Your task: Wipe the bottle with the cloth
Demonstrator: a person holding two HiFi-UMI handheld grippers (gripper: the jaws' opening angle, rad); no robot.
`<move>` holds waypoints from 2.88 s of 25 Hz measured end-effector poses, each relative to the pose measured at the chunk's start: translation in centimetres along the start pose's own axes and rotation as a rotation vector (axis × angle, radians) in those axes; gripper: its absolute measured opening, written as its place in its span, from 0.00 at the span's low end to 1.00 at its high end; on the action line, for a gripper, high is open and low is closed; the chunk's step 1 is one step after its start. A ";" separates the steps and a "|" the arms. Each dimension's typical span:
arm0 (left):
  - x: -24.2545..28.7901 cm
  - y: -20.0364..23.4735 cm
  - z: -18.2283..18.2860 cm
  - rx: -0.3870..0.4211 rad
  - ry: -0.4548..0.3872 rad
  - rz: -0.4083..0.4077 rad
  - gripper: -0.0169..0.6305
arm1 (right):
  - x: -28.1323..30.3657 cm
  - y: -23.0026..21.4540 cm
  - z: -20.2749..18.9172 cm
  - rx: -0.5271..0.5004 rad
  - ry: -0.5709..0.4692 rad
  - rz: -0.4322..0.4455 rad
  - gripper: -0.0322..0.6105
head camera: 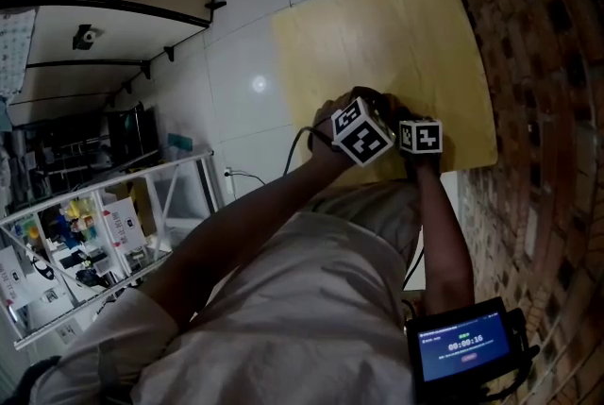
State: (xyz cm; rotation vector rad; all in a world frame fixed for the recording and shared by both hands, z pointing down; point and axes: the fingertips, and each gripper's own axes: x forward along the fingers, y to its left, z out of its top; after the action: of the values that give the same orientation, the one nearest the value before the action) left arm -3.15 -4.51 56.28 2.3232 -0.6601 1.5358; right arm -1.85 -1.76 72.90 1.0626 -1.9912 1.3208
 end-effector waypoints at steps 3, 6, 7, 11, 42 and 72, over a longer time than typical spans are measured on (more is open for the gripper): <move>0.3 0.2 -0.2 -0.015 -0.020 0.013 0.30 | -0.4 -0.2 -0.1 0.032 0.014 0.006 0.18; 0.6 0.3 -1.0 -0.011 -0.033 0.011 0.30 | -1.8 -0.3 -0.5 0.067 -0.042 0.022 0.18; 0.7 0.3 -1.5 -0.002 -0.036 0.007 0.30 | -2.4 -0.6 -0.9 0.086 -0.063 0.023 0.18; 1.1 -0.7 -3.4 0.027 -0.054 -0.017 0.31 | -4.5 -2.6 -4.2 0.151 -0.107 -0.013 0.18; 1.5 -3.3 -7.8 0.014 -0.045 -0.113 0.25 | -7.8 4.3 -4.9 0.301 -0.444 0.174 0.18; -0.3 -3.2 -7.9 -0.073 -0.062 -0.154 0.24 | 0.2 1.4 -3.4 0.249 -0.158 -0.028 0.17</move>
State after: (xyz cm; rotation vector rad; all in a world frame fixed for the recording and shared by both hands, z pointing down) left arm -7.81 1.97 59.19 2.3161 -0.5290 1.3555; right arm -3.12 1.61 73.61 1.3416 -1.9505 1.5423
